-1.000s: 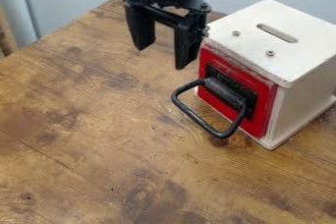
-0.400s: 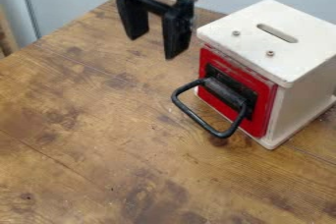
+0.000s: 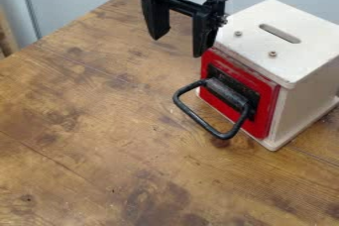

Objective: Close the drawer

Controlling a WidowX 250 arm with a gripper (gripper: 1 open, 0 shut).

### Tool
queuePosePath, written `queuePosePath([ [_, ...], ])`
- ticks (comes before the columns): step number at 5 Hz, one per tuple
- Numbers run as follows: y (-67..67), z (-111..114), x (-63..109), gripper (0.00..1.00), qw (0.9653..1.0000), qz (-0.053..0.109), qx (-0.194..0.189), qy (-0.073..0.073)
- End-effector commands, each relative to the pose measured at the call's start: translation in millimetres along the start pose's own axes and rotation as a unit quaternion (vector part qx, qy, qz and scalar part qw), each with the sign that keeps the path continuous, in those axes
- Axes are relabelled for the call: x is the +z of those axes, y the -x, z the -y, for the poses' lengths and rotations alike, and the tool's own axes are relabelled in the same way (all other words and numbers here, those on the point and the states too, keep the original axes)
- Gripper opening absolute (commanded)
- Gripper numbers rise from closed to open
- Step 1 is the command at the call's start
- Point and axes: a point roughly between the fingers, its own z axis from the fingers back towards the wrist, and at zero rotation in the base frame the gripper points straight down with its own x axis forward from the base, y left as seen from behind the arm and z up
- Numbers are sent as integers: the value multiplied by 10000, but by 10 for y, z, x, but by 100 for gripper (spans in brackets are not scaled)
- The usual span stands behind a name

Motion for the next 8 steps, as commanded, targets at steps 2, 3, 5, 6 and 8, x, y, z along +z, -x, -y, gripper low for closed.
queuePosePath([
  [2,68,-141,289,100,9994,316,-145,19],
  [3,88,-263,368,100,9991,418,-79,-19],
  [5,84,-185,221,100,9994,341,84,-13],
  [6,76,-27,113,100,9995,308,103,-24],
  [8,45,-252,38,100,9995,319,-3,-3],
])
